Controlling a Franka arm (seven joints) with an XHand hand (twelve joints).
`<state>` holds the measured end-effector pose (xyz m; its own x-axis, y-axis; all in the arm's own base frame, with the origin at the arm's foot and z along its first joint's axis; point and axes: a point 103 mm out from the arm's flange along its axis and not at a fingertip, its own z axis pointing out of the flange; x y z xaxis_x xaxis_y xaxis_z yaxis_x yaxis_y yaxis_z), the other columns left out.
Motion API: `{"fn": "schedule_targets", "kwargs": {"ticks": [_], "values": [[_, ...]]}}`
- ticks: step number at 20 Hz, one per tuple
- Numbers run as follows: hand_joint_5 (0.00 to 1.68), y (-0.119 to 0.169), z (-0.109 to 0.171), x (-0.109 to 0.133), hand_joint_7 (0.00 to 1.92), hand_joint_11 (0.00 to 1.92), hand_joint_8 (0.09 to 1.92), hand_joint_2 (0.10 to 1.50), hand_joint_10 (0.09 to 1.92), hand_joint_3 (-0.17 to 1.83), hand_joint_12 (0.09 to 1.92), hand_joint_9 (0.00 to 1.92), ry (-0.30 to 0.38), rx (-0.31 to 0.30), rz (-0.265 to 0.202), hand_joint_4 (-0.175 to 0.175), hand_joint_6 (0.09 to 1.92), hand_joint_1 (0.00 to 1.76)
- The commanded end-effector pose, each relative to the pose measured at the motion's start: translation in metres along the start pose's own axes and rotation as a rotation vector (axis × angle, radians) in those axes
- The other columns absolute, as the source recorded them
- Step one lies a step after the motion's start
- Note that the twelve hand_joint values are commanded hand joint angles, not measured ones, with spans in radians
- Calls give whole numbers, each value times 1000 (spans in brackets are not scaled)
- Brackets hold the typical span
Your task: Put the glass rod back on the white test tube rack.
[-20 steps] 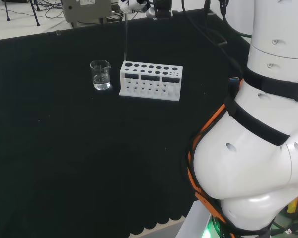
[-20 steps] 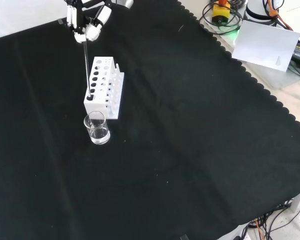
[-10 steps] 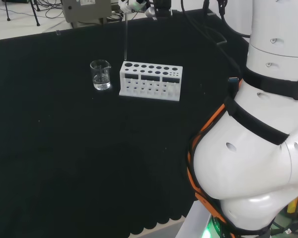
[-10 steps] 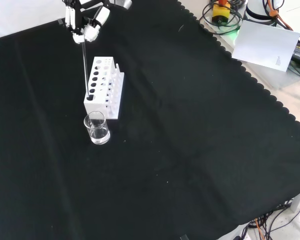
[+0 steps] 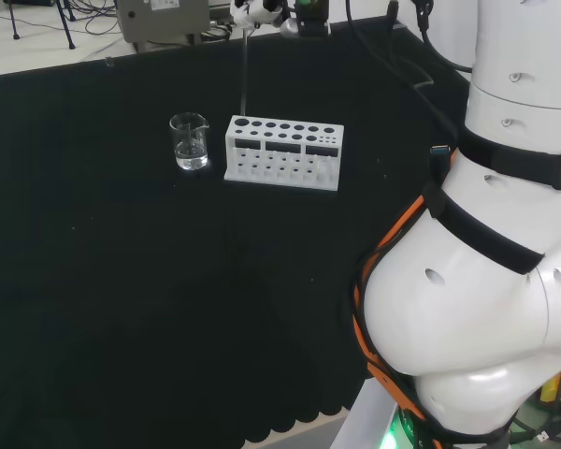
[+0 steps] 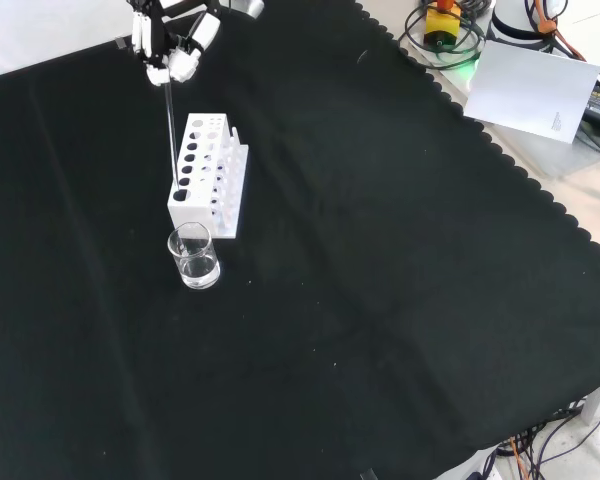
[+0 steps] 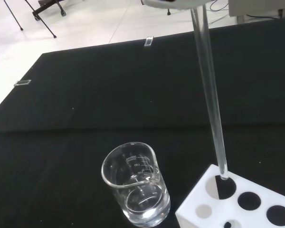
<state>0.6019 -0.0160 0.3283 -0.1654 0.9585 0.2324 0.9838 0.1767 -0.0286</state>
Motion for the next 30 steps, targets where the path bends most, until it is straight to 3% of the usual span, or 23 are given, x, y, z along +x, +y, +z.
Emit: {"fn": "schedule_targets", "kwargs": {"ticks": [1, 20, 21, 23, 30], "values": [[1331, 2, 3, -2, 1157, 1750, 1060, 1112, 804, -175, 730, 1752, -6, 2, 7, -175, 100, 1307], [1334, 8, 27, -5, 1158, 1750, 1059, 1112, 804, -175, 733, 1753, 22, 37, -3, -175, 95, 1307], [1334, 9, 30, -4, 1158, 1750, 1059, 1112, 804, -175, 733, 1753, 26, 36, -29, -175, 94, 1307], [1334, 10, 35, -6, 1158, 1751, 1059, 1112, 804, -175, 734, 1754, 30, 42, -35, -175, 94, 1307], [1335, 17, 52, -11, 1158, 1751, 1058, 1112, 805, -175, 735, 1754, 19, 76, -8, -175, 92, 1307]]}}
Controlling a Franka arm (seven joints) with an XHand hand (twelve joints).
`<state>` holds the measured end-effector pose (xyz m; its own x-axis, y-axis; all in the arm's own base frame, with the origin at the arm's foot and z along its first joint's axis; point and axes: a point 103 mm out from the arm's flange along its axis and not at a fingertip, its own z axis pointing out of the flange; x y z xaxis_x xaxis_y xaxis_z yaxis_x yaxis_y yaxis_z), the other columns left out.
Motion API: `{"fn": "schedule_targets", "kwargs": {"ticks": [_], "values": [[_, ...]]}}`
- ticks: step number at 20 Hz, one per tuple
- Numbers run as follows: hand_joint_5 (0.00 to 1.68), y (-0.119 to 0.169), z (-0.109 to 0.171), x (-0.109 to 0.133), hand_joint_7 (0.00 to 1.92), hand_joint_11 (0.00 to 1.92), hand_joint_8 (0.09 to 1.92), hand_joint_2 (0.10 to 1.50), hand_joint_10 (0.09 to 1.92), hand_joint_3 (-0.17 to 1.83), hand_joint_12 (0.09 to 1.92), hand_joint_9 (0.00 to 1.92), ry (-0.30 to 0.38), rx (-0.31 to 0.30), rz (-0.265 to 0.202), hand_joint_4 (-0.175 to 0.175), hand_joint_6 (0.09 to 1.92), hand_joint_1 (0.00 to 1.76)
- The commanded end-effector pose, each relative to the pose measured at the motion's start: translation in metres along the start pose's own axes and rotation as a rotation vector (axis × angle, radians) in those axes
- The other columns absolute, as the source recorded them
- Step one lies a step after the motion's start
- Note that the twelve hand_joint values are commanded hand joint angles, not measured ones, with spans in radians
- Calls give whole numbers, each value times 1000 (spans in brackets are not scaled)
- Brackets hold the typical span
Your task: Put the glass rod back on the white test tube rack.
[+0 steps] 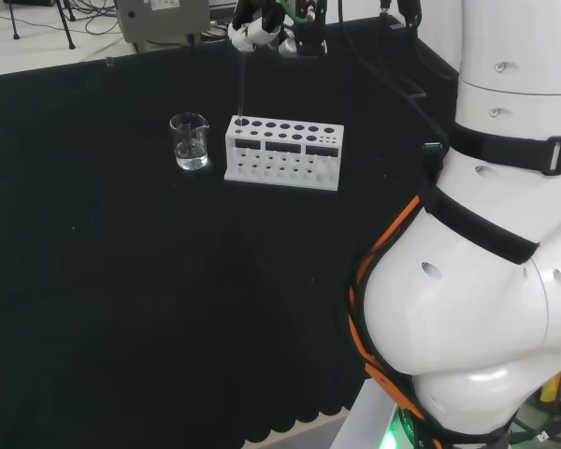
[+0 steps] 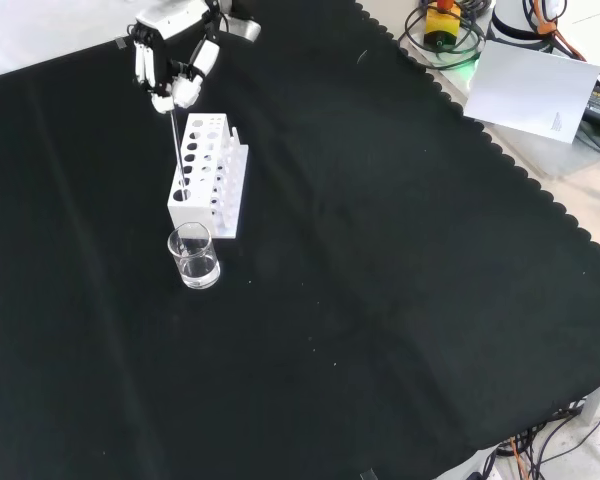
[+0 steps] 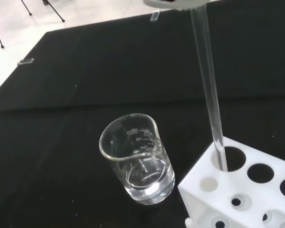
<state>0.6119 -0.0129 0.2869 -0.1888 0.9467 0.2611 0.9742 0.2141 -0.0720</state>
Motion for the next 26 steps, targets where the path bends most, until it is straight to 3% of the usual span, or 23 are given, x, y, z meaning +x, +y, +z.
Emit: {"fn": "schedule_targets", "kwargs": {"ticks": [1, 14, 26], "values": [[1335, 7, 13, -3, 1158, 1751, 1058, 1112, 805, -175, 735, 1754, -10, 30, 22, -175, 92, 1307], [1337, 13, 26, -5, 1159, 1750, 1058, 1112, 805, -175, 738, 1755, -18, 64, 34, -175, 88, 1307], [1339, 12, 25, -6, 1159, 1751, 1057, 1111, 806, -175, 740, 1756, -10, 54, 34, -175, 87, 1307]]}}
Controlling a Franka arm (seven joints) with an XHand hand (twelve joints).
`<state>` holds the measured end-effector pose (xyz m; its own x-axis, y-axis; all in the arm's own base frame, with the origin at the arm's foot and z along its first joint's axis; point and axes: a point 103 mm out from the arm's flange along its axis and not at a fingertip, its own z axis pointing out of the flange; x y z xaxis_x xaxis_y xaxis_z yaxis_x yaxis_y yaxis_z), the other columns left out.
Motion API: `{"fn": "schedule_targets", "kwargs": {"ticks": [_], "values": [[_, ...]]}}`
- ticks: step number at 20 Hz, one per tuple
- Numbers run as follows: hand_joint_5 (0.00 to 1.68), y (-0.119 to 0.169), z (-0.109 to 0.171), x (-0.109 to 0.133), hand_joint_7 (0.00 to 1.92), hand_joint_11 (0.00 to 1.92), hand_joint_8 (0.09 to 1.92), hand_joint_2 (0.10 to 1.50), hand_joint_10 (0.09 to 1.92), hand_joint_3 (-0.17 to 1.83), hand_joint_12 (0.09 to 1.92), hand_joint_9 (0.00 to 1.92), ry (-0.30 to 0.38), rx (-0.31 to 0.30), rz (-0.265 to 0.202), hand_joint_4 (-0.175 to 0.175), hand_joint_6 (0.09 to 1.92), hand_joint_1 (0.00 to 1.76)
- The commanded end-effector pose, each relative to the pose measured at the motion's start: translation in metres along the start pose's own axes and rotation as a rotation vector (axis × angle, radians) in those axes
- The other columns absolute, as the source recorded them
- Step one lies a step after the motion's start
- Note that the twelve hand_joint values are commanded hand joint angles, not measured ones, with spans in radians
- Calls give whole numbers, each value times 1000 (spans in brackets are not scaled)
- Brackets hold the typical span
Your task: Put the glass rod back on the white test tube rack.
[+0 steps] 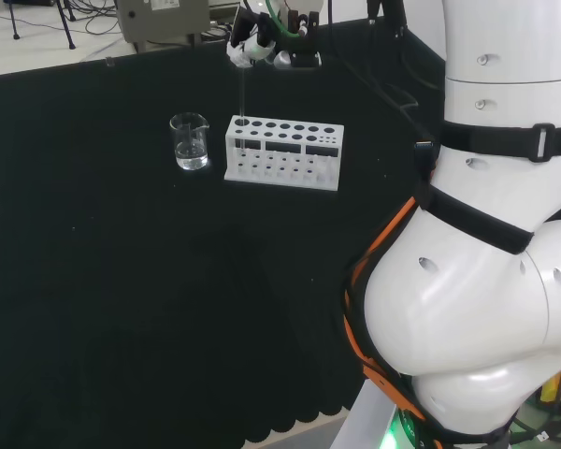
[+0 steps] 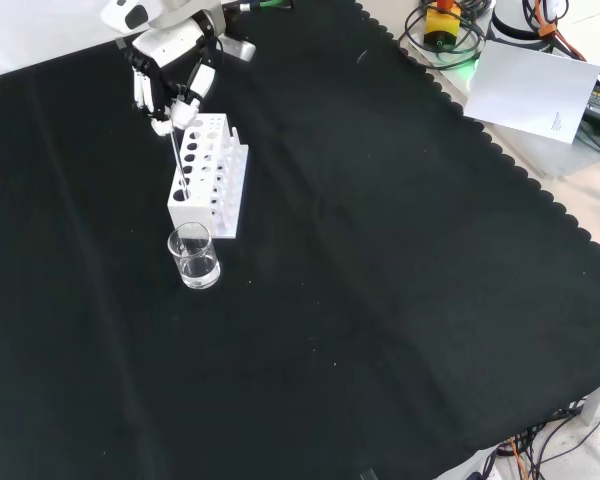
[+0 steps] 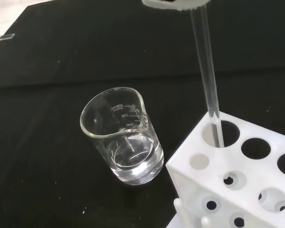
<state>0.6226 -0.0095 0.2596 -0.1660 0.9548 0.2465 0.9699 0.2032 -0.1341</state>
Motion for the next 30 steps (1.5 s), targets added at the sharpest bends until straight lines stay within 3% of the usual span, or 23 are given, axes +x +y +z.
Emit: {"fn": "schedule_targets", "kwargs": {"ticks": [1, 19, 30], "values": [[1339, -2, 0, -1, 1159, 1752, 1057, 1111, 806, -175, 740, 1757, 9, -4, 9, -175, 87, 1307], [1342, -17, 13, -19, 1160, 1753, 1055, 1111, 806, -175, 743, 1760, 53, -12, 5, -175, 87, 1307], [1345, -13, 11, -14, 1169, 1754, 1040, 1108, 807, -175, 744, 1765, 59, -10, 12, -175, 87, 1307]]}}
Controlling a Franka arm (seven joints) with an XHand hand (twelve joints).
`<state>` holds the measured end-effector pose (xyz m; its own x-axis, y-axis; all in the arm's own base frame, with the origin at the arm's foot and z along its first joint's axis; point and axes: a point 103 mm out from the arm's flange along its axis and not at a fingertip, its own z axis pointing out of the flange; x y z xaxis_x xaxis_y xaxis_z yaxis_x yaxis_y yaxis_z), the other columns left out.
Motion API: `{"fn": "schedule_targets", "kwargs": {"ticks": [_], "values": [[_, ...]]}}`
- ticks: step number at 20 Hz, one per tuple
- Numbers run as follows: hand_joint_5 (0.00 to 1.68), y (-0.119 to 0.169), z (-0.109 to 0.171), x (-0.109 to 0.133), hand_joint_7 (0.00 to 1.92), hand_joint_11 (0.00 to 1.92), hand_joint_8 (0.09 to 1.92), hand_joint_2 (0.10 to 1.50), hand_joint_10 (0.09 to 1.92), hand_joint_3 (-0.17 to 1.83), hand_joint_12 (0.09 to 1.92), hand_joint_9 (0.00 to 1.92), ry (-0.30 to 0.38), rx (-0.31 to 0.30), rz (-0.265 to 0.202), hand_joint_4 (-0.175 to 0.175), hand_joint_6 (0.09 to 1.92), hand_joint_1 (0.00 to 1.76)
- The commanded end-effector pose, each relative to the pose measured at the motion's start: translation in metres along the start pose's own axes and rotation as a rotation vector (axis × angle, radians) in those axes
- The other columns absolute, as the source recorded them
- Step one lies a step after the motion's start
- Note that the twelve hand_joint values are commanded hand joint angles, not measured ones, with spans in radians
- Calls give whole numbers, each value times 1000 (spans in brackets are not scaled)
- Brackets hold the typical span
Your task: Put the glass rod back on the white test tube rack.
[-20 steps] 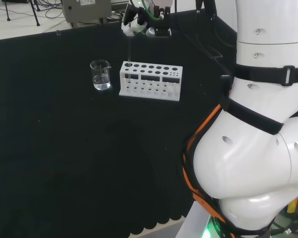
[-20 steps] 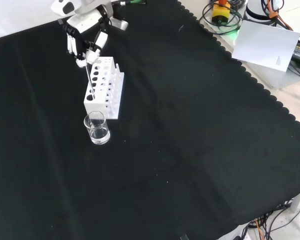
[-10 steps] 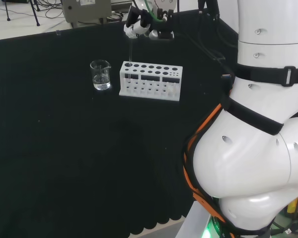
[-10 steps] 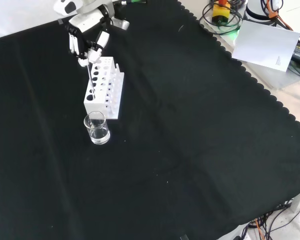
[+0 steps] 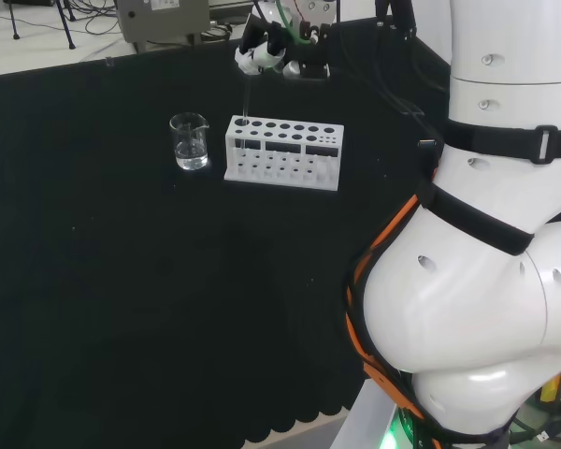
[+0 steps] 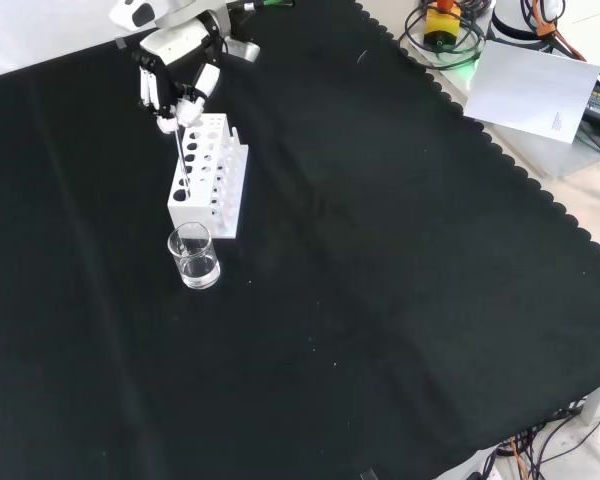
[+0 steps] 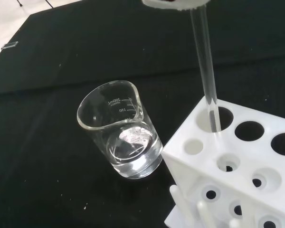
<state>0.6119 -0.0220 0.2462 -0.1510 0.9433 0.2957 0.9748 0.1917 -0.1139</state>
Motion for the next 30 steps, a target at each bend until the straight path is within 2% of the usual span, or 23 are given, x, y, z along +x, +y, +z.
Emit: {"fn": "schedule_targets", "kwargs": {"ticks": [1, 3, 6, 7, 8, 11, 12, 14, 16, 18, 30], "values": [[1346, -3, -2, -3, 1176, 1755, 1027, 1106, 806, -175, 745, 1765, 7, 12, 3, -175, 87, 1308], [1374, -4, -3, -2, 1266, 1773, 845, 1079, 770, -175, 718, 1788, 5, 17, 0, -175, 87, 1315], [1393, 1, -3, 4, 1506, 1829, 296, 1032, 685, -175, 690, 1840, -2, 19, -3, -175, 111, 1326], [1404, 0, -4, 3, 1535, 1853, 189, 1029, 669, -175, 700, 1852, -1, 16, -1, -175, 156, 1292], [1343, -2, -4, 1, 1529, 1867, 139, 979, 644, -175, 730, 1865, -2, 11, 2, -175, 214, 1318], [1045, -6, -6, -2, 1414, 1900, 189, 898, 636, -175, 799, 1874, -9, 9, 3, -175, 602, 1380], [969, -6, -7, -2, 1360, 1906, 256, 892, 644, -175, 824, 1872, -12, 6, 4, -175, 704, 1388], [885, -5, -20, 0, 1236, 1916, 466, 886, 660, -175, 846, 1866, -21, 13, 18, -175, 797, 1397], [853, -8, -22, 1, 1159, 1920, 607, 884, 670, -175, 870, 1864, -27, 4, 16, -175, 823, 1400], [841, -9, -17, 2, 1132, 1920, 651, 881, 672, -175, 883, 1862, -31, -2, 14, -175, 826, 1405], [807, -5, -16, 7, 1099, 1920, 665, 870, 666, -175, 956, 1861, -34, -14, 4, -175, 816, 1421]]}}
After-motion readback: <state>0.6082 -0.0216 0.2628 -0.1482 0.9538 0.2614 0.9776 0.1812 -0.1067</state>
